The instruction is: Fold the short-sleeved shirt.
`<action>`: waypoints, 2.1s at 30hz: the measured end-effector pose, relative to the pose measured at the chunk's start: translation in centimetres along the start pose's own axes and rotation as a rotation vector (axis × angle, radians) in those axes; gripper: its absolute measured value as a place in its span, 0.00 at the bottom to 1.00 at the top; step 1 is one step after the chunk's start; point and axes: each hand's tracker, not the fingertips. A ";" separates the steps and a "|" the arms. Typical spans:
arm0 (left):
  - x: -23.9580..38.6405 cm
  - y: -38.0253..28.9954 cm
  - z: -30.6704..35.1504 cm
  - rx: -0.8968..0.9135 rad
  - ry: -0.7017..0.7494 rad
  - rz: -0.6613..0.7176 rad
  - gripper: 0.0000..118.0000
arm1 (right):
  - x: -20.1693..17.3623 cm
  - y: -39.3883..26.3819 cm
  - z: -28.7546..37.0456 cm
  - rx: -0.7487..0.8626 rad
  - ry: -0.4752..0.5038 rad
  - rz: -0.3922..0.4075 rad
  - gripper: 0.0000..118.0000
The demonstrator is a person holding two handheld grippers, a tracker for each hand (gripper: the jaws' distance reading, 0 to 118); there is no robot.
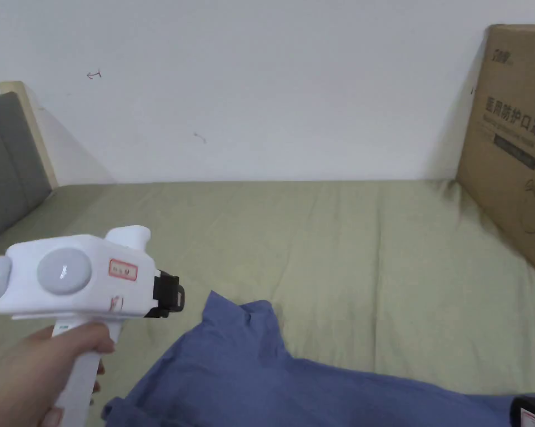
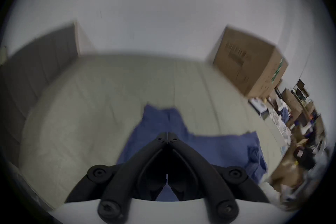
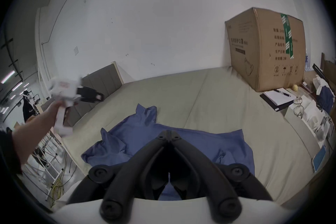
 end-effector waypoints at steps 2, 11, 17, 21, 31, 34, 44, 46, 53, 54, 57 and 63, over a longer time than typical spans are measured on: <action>-2.1 2.2 -4.9 -0.122 -0.015 0.044 0.46 | 0.7 0.1 -1.6 -0.035 -0.026 0.019 0.00; -6.2 4.2 -20.5 -0.253 0.198 0.004 0.95 | 2.7 -0.6 -7.4 -0.176 -0.053 0.023 0.00; -4.7 2.9 -22.4 -0.269 0.276 -0.018 0.93 | 4.0 -1.2 -8.6 -0.223 -0.116 -0.031 0.00; -2.8 1.7 -20.2 -0.225 0.272 -0.103 0.44 | 4.5 -0.9 -7.8 -0.198 -0.131 -0.050 0.00; -2.2 1.6 -11.6 -0.022 0.104 0.057 0.01 | 11.4 7.5 -12.0 -0.248 -0.124 -0.110 0.22; -1.4 1.0 -9.8 -0.026 0.087 0.045 0.01 | 15.4 7.6 -17.6 -0.525 -0.128 -0.190 1.00; -1.3 -0.7 -7.7 -0.010 0.098 0.036 0.01 | 21.4 1.7 -23.6 -0.822 -0.357 -0.259 0.88; -1.3 -0.9 -8.0 -0.028 0.106 0.034 0.01 | 20.1 1.0 -23.4 -0.816 -0.349 -0.235 0.81; -1.5 -1.3 -8.4 -0.053 0.150 0.025 0.01 | 16.9 1.4 -22.5 -0.806 -0.281 -0.081 0.05; -1.7 -1.3 -8.2 -0.047 0.150 0.054 0.01 | 16.8 1.7 -22.5 -0.804 -0.286 -0.077 0.05; -2.1 -0.4 -7.3 0.018 0.086 0.174 0.01 | 17.8 3.0 -21.6 -0.711 -0.273 -0.137 0.05; -0.6 0.8 -5.5 0.225 0.090 0.121 0.01 | 19.7 6.1 -18.9 -0.417 -0.255 -0.256 0.05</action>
